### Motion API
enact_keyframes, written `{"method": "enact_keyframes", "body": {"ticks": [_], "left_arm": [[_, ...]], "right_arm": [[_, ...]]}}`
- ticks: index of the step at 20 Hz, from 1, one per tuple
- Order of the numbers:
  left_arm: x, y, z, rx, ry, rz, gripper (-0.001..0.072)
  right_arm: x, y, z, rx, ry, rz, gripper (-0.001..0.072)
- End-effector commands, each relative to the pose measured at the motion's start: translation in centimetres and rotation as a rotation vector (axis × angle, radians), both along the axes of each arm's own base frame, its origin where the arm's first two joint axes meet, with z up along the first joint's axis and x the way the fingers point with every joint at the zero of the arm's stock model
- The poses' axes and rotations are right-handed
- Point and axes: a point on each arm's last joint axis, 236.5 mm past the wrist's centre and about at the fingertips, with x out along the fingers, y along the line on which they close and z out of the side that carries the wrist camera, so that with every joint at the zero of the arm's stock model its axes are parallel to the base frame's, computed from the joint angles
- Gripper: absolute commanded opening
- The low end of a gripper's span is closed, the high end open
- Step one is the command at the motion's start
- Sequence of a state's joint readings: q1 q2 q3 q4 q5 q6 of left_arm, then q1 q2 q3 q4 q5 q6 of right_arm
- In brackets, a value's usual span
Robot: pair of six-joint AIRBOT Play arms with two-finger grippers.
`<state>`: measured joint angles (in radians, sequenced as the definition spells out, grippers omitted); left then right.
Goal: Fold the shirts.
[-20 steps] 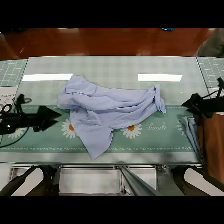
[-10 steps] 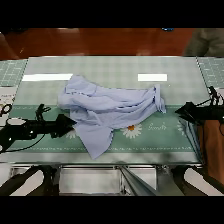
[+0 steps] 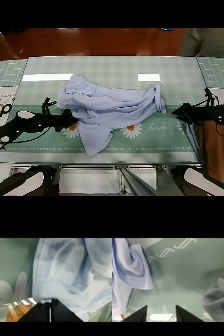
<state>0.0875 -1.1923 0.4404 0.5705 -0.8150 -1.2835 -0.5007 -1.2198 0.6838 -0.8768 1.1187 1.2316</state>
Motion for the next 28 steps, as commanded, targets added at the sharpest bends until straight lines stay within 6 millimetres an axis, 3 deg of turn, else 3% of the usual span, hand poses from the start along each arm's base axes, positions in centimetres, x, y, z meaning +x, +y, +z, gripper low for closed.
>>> {"method": "enact_keyframes", "body": {"ticks": [1,7,9,10,11,13,14,16,18,20,22,24,26,28], "left_arm": [[0.8,-0.7,1.0,-0.019,-0.026,-0.027,0.0018],[0.3,-1.0,1.2,-0.035,-0.013,-0.042,0.0019],[0.1,-1.1,1.3,-0.041,-0.010,-0.048,0.0019],[0.3,-1.0,1.4,-0.040,-0.014,-0.043,0.0019],[0.7,-0.8,1.8,-0.044,-0.023,-0.039,0.0019],[2.4,-0.3,4.3,-0.066,-0.083,-0.059,0.0018],[3.7,0.1,6.7,-0.077,-0.140,-0.075,0.0018],[7.2,1.6,13.4,-0.057,-0.320,-0.083,0.0018],[10.2,3.7,22.7,0.016,-0.566,-0.063,0.0018],[11.1,6.3,33.2,0.113,-0.817,-0.020,0.0018],[9.6,7.7,43.2,0.216,-1.046,0.013,0.0018],[6.4,7.6,51.4,0.310,-1.242,0.023,0.0018],[2.3,6.5,57.7,0.391,-1.405,0.022,0.0018],[-1.7,5.6,61.7,0.494,-1.520,0.031,0.0018]], "right_arm": [[1.9,2.0,-0.2,0.114,-0.043,-0.009,0.0408],[4.4,5.2,-3.4,0.120,-0.017,0.040,0.0386],[5.6,5.6,-3.7,0.123,-0.001,0.025,0.0242],[6.3,5.7,-3.5,0.124,-0.008,0.025,0.0104],[7.0,5.6,-2.6,0.122,-0.031,0.039,0.0022],[8.6,5.8,0.9,0.127,-0.102,0.119,0.0022],[9.6,5.5,3.4,0.106,-0.154,0.158,0.0022],[12.4,4.4,10.9,0.018,-0.320,0.192,0.0022],[14.5,3.3,20.6,-0.091,-0.530,0.192,0.0022],[14.5,1.9,31.2,-0.252,-0.740,0.165,0.0022],[12.1,1.6,41.1,-0.385,-0.938,0.132,0.0022],[8.0,2.7,49.0,-0.457,-1.118,0.112,0.0022],[2.9,3.9,54.7,-0.532,-1.266,0.093,0.0022],[-2.5,4.8,58.5,-0.615,-1.380,0.059,0.0022]]}}
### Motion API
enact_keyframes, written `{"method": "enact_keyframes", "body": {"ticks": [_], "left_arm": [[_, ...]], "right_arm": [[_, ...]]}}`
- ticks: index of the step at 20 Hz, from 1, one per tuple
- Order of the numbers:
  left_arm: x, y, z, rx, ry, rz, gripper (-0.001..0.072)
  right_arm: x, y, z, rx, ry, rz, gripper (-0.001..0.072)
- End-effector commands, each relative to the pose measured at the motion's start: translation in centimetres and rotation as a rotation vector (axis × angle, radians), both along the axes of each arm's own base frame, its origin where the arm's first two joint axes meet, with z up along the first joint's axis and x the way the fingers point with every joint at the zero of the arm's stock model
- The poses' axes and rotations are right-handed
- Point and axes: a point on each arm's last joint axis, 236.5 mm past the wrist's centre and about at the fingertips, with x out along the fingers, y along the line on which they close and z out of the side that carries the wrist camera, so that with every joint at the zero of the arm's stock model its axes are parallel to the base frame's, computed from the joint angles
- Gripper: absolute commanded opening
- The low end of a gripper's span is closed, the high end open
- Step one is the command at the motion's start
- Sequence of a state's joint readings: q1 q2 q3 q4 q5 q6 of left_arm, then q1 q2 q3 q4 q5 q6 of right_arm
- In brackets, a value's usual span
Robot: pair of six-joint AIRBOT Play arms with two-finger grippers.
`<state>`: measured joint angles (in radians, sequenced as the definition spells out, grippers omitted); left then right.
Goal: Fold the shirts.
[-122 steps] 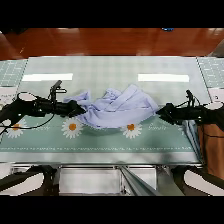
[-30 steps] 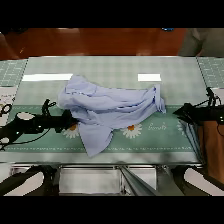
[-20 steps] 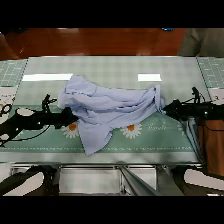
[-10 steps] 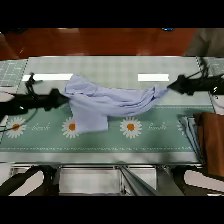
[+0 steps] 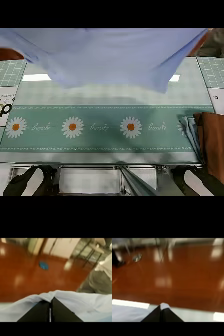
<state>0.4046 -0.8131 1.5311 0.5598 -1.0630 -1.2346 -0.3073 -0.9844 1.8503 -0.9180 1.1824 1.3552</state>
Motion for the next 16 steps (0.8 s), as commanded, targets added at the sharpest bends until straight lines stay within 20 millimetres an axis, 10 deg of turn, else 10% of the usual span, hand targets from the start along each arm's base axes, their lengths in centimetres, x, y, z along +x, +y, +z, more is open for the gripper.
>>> {"method": "enact_keyframes", "body": {"ticks": [1,6,10,16], "left_arm": [[-8.0,-1.5,8.7,0.163,-0.258,0.103,0.0018],[-16.0,-2.9,9.9,0.333,-0.368,0.237,0.0018],[-20.2,-1.5,9.2,0.362,-0.365,0.299,0.0018],[-16.2,2.5,0.5,0.340,-0.009,0.354,0.0018]], "right_arm": [[-10.1,1.2,8.5,-0.101,-0.267,-0.094,0.0022],[-19.3,-0.4,9.9,-0.176,-0.350,-0.293,0.0022],[-22.4,-0.2,8.0,-0.172,-0.298,-0.324,0.0022],[-19.7,-0.4,2.1,-0.128,-0.081,-0.287,0.0022]]}}
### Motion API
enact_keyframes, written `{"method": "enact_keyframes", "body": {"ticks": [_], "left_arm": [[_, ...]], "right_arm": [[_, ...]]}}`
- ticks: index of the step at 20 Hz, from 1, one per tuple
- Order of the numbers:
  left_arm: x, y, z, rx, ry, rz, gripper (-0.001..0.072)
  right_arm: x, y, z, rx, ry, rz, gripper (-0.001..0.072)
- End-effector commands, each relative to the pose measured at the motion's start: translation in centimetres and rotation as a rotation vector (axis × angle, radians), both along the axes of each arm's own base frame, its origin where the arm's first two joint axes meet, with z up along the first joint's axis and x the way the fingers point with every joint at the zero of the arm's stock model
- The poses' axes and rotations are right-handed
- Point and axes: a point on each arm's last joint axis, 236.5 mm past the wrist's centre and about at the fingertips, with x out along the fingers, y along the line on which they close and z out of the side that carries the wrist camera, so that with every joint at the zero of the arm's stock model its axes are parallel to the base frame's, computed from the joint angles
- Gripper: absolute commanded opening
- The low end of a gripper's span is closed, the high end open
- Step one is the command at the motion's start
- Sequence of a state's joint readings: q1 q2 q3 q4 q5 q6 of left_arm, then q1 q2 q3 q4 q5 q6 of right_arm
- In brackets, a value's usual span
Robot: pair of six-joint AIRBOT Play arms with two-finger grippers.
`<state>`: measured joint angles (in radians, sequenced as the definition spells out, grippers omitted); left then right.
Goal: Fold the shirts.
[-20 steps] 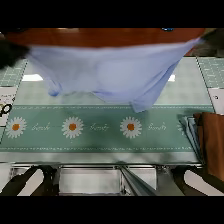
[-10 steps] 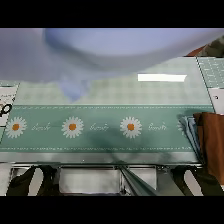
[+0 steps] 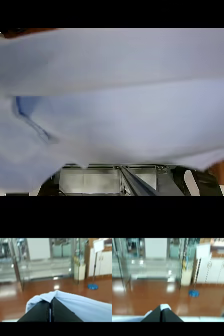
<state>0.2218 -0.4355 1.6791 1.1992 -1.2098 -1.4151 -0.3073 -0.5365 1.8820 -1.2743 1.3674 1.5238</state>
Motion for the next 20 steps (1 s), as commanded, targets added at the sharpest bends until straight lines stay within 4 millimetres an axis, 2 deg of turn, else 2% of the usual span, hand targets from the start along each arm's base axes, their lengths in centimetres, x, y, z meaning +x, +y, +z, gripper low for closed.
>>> {"method": "enact_keyframes", "body": {"ticks": [1,3,5,7,12,14,17,20], "left_arm": [[3.6,2.5,-6.9,-0.083,0.236,0.069,0.0018],[8.2,1.9,-13.2,-0.144,0.421,0.008,0.0019],[13.2,0.3,-19.5,-0.209,0.576,-0.094,0.0018],[18.6,-0.4,-24.6,-0.298,0.669,-0.152,0.0018],[32.7,1.9,-36.2,-0.418,0.828,-0.072,0.0018],[37.6,2.4,-39.9,-0.432,0.873,-0.057,0.0018],[43.7,2.8,-43.9,-0.504,0.917,-0.035,0.0018],[46.4,2.8,-46.0,-0.593,0.957,-0.014,0.0018]], "right_arm": [[2.4,0.2,-5.3,0.066,0.177,0.040,0.0022],[5.7,0.7,-9.3,0.125,0.280,0.102,0.0022],[10.2,1.0,-13.8,0.215,0.365,0.170,0.0022],[15.1,1.1,-18.6,0.286,0.454,0.236,0.0022],[28.5,-1.3,-30.9,0.481,0.656,0.280,0.0022],[33.9,-1.1,-35.1,0.569,0.702,0.311,0.0022],[41.0,0.0,-40.4,0.581,0.781,0.351,0.0022],[46.0,0.8,-43.9,0.657,0.815,0.341,0.0022]]}}
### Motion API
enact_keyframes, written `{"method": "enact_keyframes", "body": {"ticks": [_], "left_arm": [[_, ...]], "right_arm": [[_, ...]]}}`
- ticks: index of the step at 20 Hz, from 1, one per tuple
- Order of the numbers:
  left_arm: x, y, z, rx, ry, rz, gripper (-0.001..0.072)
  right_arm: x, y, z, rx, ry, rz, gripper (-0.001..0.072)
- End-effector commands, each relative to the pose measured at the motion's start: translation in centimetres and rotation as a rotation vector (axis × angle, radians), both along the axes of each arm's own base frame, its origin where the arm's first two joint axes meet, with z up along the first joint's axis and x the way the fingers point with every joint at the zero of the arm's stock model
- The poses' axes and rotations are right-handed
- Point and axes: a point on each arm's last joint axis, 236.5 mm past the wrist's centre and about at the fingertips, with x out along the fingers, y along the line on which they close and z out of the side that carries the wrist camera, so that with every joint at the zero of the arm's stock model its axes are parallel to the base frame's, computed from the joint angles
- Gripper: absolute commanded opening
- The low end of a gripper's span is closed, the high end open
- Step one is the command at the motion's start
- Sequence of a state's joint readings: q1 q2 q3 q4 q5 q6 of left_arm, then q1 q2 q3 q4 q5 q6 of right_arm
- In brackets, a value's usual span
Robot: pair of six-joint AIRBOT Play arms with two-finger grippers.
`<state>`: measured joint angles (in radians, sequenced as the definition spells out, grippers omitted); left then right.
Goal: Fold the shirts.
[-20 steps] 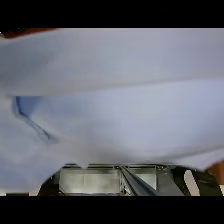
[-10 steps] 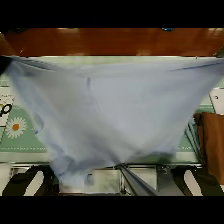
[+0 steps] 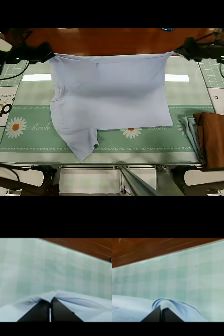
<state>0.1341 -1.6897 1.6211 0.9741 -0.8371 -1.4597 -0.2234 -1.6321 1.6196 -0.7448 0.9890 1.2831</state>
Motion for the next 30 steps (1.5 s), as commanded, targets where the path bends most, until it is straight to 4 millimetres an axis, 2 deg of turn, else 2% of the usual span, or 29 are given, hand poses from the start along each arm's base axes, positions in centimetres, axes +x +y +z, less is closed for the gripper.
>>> {"method": "enact_keyframes", "body": {"ticks": [1,4,6,7,10,11,13,15,19,22,26,27,28,29,30], "left_arm": [[3.7,0.0,-3.9,-0.080,0.067,0.053,0.0018],[3.0,-0.4,-4.7,-0.085,0.109,0.028,0.0018],[0.1,-1.9,-5.7,-0.086,0.218,-0.070,0.0018],[-1.3,-2.3,-5.6,-0.063,0.252,-0.133,0.0018],[-4.1,-0.2,-3.9,0.085,0.288,-0.162,0.0018],[-5.0,0.0,-3.3,0.095,0.298,-0.171,0.0018],[-7.8,-0.3,-3.3,0.113,0.335,-0.231,0.0018],[-10.7,0.1,-4.7,0.109,0.393,-0.236,0.0018],[-15.8,-0.3,-10.4,0.071,0.546,-0.256,0.0018],[-16.3,-0.3,-12.9,0.054,0.555,-0.215,0.0019],[-15.9,-0.1,-13.2,0.059,0.539,-0.199,0.0019],[-15.9,0.0,-13.2,0.058,0.541,-0.197,0.0103],[-16.3,0.0,-12.9,0.052,0.566,-0.194,0.0432],[-17.0,0.6,-12.5,0.047,0.611,-0.181,0.0508],[-17.9,1.3,-11.7,0.050,0.643,-0.191,0.0508]], "right_arm": [[5.7,1.1,-5.7,0.085,0.072,-0.021,0.0022],[6.3,1.2,-8.1,0.094,0.118,-0.024,0.0022],[5.5,1.1,-8.7,0.072,0.149,0.002,0.0022],[4.9,1.0,-8.7,0.065,0.164,0.020,0.0022],[2.6,-0.4,-8.1,0.041,0.218,0.061,0.0022],[1.5,-0.8,-8.3,0.031,0.250,0.082,0.0022],[-1.0,-1.4,-9.8,-0.027,0.347,0.136,0.0022],[-3.3,-2.3,-11.6,-0.111,0.451,0.168,0.0022],[-5.2,-2.3,-13.7,-0.125,0.538,0.182,0.0022],[-6.4,-2.1,-15.7,-0.112,0.595,0.176,0.0022],[-6.6,-1.7,-16.3,-0.077,0.622,0.160,0.0037],[-6.6,-1.7,-16.3,-0.060,0.643,0.129,0.0199],[-7.0,-1.5,-16.1,-0.045,0.665,0.126,0.0415],[-7.6,-1.9,-15.6,-0.050,0.680,0.127,0.0417],[-8.2,-2.9,-15.0,-0.076,0.691,0.120,0.0417]]}}
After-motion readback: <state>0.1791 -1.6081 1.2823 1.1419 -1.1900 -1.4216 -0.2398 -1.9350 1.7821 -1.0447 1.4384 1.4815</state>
